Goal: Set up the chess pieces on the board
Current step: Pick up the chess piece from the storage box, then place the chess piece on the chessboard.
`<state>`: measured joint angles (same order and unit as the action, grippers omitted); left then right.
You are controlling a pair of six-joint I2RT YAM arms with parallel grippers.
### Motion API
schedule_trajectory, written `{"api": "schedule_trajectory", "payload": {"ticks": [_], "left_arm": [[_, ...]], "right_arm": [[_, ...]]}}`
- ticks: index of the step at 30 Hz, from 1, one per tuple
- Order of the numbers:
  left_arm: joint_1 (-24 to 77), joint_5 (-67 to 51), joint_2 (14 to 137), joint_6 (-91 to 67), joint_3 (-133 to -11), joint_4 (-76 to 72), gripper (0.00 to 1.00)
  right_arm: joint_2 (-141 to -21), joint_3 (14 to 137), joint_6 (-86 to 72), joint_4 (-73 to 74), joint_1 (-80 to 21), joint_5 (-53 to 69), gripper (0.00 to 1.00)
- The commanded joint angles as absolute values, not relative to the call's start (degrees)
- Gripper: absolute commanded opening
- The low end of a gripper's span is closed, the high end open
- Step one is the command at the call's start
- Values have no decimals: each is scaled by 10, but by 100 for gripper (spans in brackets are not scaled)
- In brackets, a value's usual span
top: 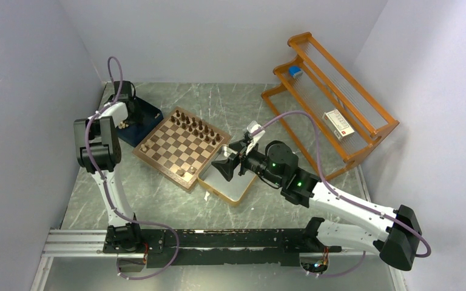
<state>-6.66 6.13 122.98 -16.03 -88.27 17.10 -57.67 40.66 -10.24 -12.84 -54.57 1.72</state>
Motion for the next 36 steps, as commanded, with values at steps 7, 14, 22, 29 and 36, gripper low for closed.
{"api": "schedule_trajectory", "payload": {"ticks": [7, 14, 22, 29, 36], "left_arm": [[-69, 31, 1139, -162, -830, 183, 20], [-72, 38, 1093, -153, -820, 196, 19], [-73, 4, 967, -135, -762, 187, 21], [-72, -133, 841, -156, -664, 149, 21], [-38, -233, 767, -141, -619, 173, 21]], "right_arm": [[-576, 384, -145, -155, -545, -20, 95], [-586, 393, -171, -144, -545, -33, 99], [-649, 446, -261, -59, -521, -61, 100], [-643, 439, -264, -95, -502, -40, 100], [-678, 494, -282, -64, -437, 68, 97]]}}
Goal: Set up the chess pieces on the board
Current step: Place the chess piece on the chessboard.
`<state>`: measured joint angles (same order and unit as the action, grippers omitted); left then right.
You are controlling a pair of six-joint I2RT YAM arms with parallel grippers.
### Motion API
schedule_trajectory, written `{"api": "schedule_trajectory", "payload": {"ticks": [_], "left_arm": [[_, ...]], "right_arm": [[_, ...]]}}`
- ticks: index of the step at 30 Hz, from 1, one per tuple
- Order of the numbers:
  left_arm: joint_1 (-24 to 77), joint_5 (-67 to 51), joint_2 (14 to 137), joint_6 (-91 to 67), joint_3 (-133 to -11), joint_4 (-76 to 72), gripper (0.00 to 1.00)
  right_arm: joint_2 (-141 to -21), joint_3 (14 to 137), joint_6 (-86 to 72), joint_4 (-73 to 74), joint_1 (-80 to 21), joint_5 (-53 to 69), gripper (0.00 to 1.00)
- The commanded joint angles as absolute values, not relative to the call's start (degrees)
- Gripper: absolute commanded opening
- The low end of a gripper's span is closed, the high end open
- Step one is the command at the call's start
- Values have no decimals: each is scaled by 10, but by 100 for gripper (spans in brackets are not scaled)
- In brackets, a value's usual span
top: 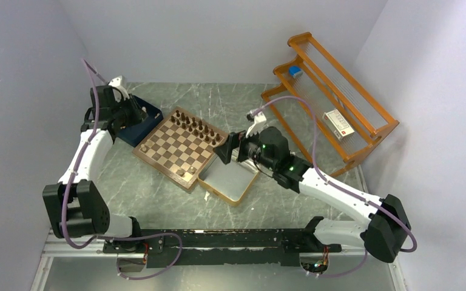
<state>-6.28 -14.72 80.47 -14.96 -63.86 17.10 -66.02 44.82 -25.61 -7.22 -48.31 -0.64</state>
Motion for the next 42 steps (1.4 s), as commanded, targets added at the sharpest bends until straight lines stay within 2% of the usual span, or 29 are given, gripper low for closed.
{"api": "schedule_trajectory", "payload": {"ticks": [1, 7, 11, 14, 19, 24, 30, 42], "left_arm": [[-27, -244, 756, -140, -611, 174, 21], [53, -264, 676, -113, -561, 163, 19], [97, -298, 641, -88, -518, 142, 18], [123, -322, 627, -69, -488, 132, 18], [164, -338, 608, -59, -458, 110, 18], [191, -333, 602, -33, -455, 115, 18], [195, -328, 597, -21, -454, 119, 17], [200, -344, 599, -18, -455, 116, 17]], "right_arm": [[-684, 498, -295, -64, -420, 99, 96], [-706, 504, -357, -104, -346, 227, 79], [-745, 555, -343, -64, -342, 279, 72], [-775, 594, -353, -36, -342, 310, 60], [-807, 595, -409, -81, -342, 350, 46], [-871, 624, -436, -94, -346, 400, 43], [-943, 657, -475, -115, -363, 448, 52], [-1006, 696, -501, -141, -386, 465, 44]]}}
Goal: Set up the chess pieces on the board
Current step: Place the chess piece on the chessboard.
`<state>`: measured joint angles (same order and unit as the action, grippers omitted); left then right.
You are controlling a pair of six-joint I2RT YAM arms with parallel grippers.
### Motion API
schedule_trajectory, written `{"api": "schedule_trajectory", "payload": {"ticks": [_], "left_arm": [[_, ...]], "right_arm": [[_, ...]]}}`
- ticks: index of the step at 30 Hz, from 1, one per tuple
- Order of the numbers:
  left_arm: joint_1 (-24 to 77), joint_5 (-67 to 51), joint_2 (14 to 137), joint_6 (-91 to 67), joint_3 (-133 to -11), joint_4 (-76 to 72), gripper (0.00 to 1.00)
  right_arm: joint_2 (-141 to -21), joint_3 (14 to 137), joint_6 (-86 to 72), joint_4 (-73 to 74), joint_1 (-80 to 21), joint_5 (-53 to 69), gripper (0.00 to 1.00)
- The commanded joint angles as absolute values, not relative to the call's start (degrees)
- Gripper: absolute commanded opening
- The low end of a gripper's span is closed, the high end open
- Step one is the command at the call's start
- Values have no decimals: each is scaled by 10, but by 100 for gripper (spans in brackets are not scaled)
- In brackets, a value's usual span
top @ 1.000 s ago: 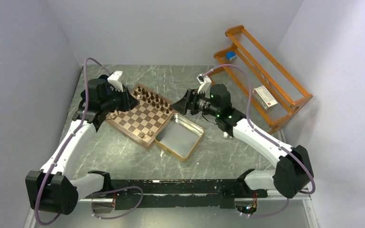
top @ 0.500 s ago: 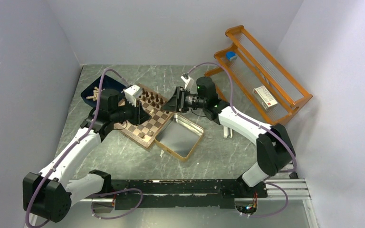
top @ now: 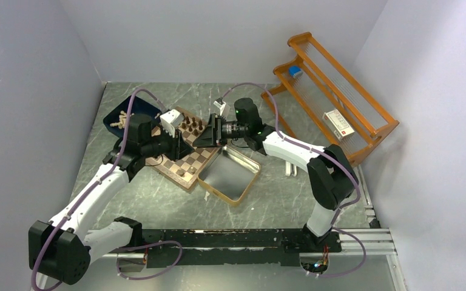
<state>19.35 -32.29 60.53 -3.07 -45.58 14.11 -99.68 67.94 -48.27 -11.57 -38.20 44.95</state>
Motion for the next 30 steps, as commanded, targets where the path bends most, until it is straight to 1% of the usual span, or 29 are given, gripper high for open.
{"api": "schedule_trajectory", "payload": {"ticks": [1, 5, 10, 14, 19, 21, 22, 23, 24, 26, 30], "left_arm": [[201, -346, 600, -17, -456, 118, 17], [201, -347, 596, -19, -453, 113, 17], [202, -348, 589, -25, -444, 104, 17], [205, -358, 593, -22, -446, 113, 17], [207, -336, 578, -18, -441, 118, 18], [207, -332, 577, -18, -442, 120, 18], [207, -332, 576, -18, -443, 120, 17], [207, -333, 576, -17, -443, 118, 17], [207, -335, 575, -17, -442, 118, 17], [207, -335, 574, -15, -441, 120, 17], [207, -344, 575, -13, -440, 118, 17]], "right_arm": [[-1008, 695, -500, -140, -387, 464, 42], [-1009, 696, -490, -126, -388, 462, 39], [-1004, 675, -507, -156, -388, 460, 40], [-1003, 667, -507, -166, -389, 453, 33], [-992, 638, -510, -195, -389, 448, 15], [-992, 636, -500, -188, -388, 448, 13], [-993, 639, -494, -180, -388, 448, 15], [-995, 642, -489, -173, -388, 447, 20], [-997, 646, -487, -166, -387, 449, 27], [-1000, 653, -482, -163, -387, 454, 35], [-1004, 672, -470, -149, -386, 455, 38]]}}
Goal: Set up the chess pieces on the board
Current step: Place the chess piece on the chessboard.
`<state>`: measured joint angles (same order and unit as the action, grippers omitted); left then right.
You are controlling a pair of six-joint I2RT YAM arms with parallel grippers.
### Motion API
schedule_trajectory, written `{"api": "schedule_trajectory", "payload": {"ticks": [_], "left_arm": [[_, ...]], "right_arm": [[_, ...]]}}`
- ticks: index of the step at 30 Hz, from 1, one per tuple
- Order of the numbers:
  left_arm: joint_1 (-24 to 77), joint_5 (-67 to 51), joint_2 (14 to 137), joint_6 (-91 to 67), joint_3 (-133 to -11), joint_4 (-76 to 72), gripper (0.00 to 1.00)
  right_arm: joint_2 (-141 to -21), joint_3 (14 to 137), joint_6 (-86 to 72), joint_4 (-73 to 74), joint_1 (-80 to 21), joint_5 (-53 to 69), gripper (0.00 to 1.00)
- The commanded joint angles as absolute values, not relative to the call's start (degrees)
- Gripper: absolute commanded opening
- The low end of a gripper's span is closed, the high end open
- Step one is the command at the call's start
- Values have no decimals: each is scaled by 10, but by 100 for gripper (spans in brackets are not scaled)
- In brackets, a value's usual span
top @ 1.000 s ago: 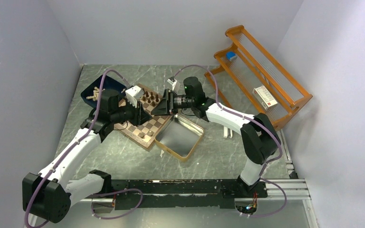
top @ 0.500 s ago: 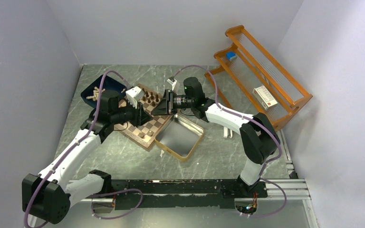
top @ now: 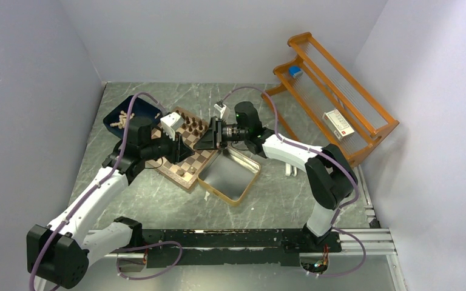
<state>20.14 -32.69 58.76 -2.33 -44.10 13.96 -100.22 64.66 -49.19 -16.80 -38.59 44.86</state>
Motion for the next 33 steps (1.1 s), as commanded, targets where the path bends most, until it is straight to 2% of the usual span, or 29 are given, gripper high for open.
{"api": "schedule_trajectory", "payload": {"ticks": [1, 6, 10, 16, 24, 30, 33], "left_arm": [[207, -346, 574, -12, -440, 116, 17], [207, -348, 576, -8, -440, 115, 17], [207, -345, 577, -7, -442, 117, 17], [207, -347, 570, -7, -439, 115, 18], [207, -331, 573, -9, -442, 121, 19], [207, -277, 605, -21, -466, 162, 38], [207, -246, 612, -32, -473, 176, 42]], "right_arm": [[-1005, 676, -468, -145, -386, 455, 38], [-1007, 672, -479, -165, -386, 457, 36], [-1010, 671, -486, -177, -386, 465, 28], [-1011, 676, -492, -180, -384, 458, 32], [-1001, 659, -487, -208, -384, 446, 11], [-974, 630, -460, -229, -384, 401, 8], [-965, 626, -444, -230, -383, 383, 7]]}}
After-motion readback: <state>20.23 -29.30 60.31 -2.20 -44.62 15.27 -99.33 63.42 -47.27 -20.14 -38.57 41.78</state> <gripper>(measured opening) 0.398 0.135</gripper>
